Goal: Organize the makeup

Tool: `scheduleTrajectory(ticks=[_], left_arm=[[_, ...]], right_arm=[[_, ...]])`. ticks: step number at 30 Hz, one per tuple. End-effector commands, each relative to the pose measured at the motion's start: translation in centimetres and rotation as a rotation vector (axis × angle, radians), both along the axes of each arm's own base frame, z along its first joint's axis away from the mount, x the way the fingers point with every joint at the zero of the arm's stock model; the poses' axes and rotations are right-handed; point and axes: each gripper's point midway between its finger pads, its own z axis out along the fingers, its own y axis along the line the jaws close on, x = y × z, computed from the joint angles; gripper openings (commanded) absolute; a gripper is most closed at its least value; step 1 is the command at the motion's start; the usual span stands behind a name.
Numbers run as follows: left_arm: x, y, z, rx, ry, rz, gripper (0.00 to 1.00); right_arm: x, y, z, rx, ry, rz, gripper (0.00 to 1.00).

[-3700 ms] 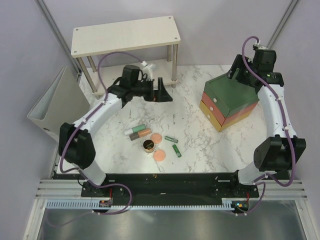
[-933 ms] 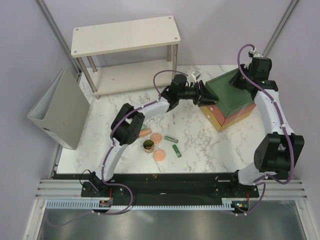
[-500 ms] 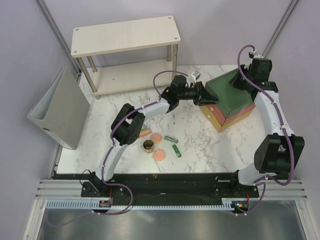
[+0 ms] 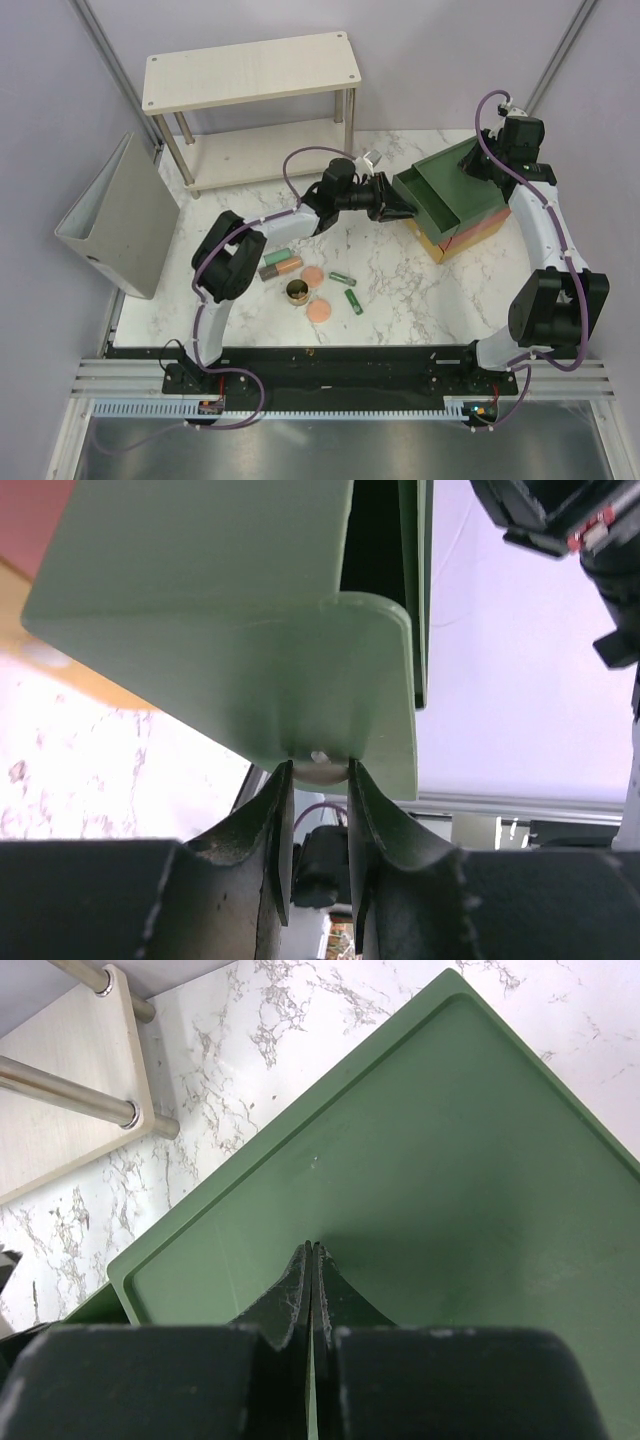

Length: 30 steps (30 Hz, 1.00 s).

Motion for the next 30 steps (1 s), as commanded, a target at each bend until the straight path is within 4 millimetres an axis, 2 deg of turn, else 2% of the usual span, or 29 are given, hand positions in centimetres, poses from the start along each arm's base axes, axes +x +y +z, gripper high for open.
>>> scheduleTrajectory(ticks=[1,3,5,6,7,12,15,16,18,19,20,22,23,24,26,27,28,30], left_arm=[[-3.2,2.2,0.4,0.037,-0.067,-0.074,0.02],[-4.0,3.0,0.3,0.050,-0.065,-0.083,0.02],[-4.9,3.9,-1.4,0.092,-0.047,-0.093,0.02],[-5.1,4.3,-1.2,0.097,-0.054,-0.091,0.02],[-5.6,4.7,-2.2,0.116,-0.051,-0.099,0.02],[-6.1,5.9,-3.4,0.175,-0.052,-0.080,0.02],[-5.8,5.9,-3.4,0.172,-0.052,-0.074,0.18],[-5.6,5.8,-3.1,0.168,-0.062,-0.076,0.36],[-5.5,5.8,-3.0,0.174,-0.068,-0.078,0.51],[-5.5,5.8,-2.9,0.178,-0.089,-0.081,0.63],[-5.4,5.9,-2.5,0.183,-0.107,-0.075,0.67],[-5.5,6.3,-2.3,0.205,-0.151,-0.082,0.72],[-5.7,6.6,-1.4,0.204,-0.184,-0.079,0.72],[-5.8,7.0,-1.2,0.218,-0.206,-0.080,0.72],[-6.1,8.2,-1.6,0.283,-0.260,-0.073,0.72],[-6.4,9.0,-0.6,0.304,-0.295,-0.065,0.72],[-7.0,10.3,-1.9,0.378,-0.314,-0.086,0.72],[-7.2,12.2,-2.6,0.480,-0.352,-0.064,0.73]], right_arm=[[-3.9,0.2,-6.3,0.015,0.254,0.004,0.00],[-3.8,0.3,-6.2,0.014,0.252,0.005,0.00],[-3.9,0.2,-6.4,0.016,0.255,0.005,0.00],[-3.9,0.3,-6.4,0.017,0.257,0.005,0.00],[-3.9,0.3,-6.5,0.016,0.256,0.009,0.00],[-4.1,0.5,-6.8,0.023,0.264,0.011,0.00],[-4.0,0.5,-7.0,0.024,0.269,0.012,0.00],[-4.0,0.6,-7.0,0.025,0.269,0.012,0.00],[-4.1,0.5,-7.0,0.024,0.269,0.012,0.00],[-4.1,0.5,-7.0,0.026,0.270,0.011,0.00],[-4.1,0.5,-6.9,0.021,0.267,0.012,0.00],[-4.1,0.4,-6.9,0.019,0.267,0.010,0.00],[-4.1,0.5,-6.9,0.021,0.267,0.012,0.00],[-4.1,0.4,-6.9,0.018,0.267,0.009,0.00],[-4.1,0.4,-6.9,0.019,0.267,0.010,0.00],[-4.1,0.5,-6.9,0.021,0.267,0.011,0.00],[-4.2,0.6,-7.0,0.021,0.268,0.014,0.00],[-4.2,0.5,-7.0,0.020,0.268,0.013,0.00]])
